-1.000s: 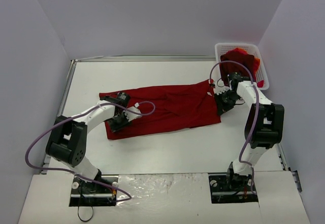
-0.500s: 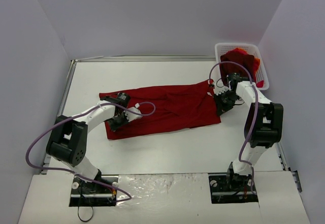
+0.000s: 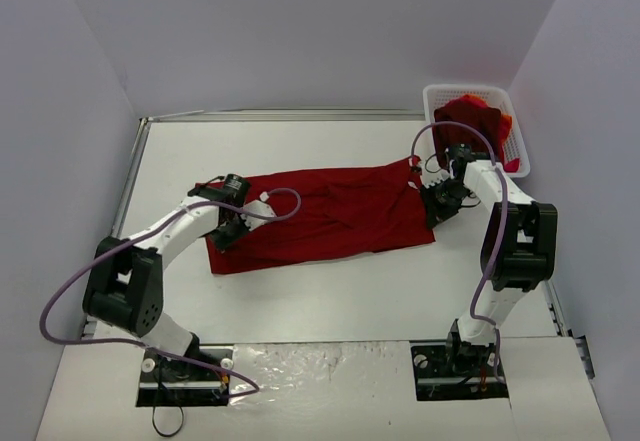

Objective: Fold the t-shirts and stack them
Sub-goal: Flatten out the tshirt

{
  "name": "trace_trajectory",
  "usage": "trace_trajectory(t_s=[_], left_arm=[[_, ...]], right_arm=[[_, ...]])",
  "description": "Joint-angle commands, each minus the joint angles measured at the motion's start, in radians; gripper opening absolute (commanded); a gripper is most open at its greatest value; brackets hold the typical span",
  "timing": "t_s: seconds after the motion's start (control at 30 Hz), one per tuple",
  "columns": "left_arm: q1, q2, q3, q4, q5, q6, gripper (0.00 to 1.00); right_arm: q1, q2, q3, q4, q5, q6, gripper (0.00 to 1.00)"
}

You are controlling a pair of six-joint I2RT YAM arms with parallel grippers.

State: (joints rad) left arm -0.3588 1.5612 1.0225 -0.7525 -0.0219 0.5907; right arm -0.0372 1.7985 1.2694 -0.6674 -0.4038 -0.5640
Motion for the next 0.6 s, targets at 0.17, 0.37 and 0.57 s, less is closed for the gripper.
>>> trace_trajectory(t_s=[0.17,0.37,0.57], left_arm=[[0.072,-0.228,0.179,0.166,-0.306,-0.186,0.02],[0.116,-0.276,0.257,0.232,-0.401,-0.258,0.02],[0.124,-0.231,0.408,0.142,-0.345,-0.299,0.02]], right_arm=[[0.008,-0.105,0.080,-0.031,0.019,0.065,0.00],[0.007,-0.114,0.247,-0.024,0.034,0.122,0.00],[0.007,-0.051,0.509,-0.021,0.055,0.187,0.00]])
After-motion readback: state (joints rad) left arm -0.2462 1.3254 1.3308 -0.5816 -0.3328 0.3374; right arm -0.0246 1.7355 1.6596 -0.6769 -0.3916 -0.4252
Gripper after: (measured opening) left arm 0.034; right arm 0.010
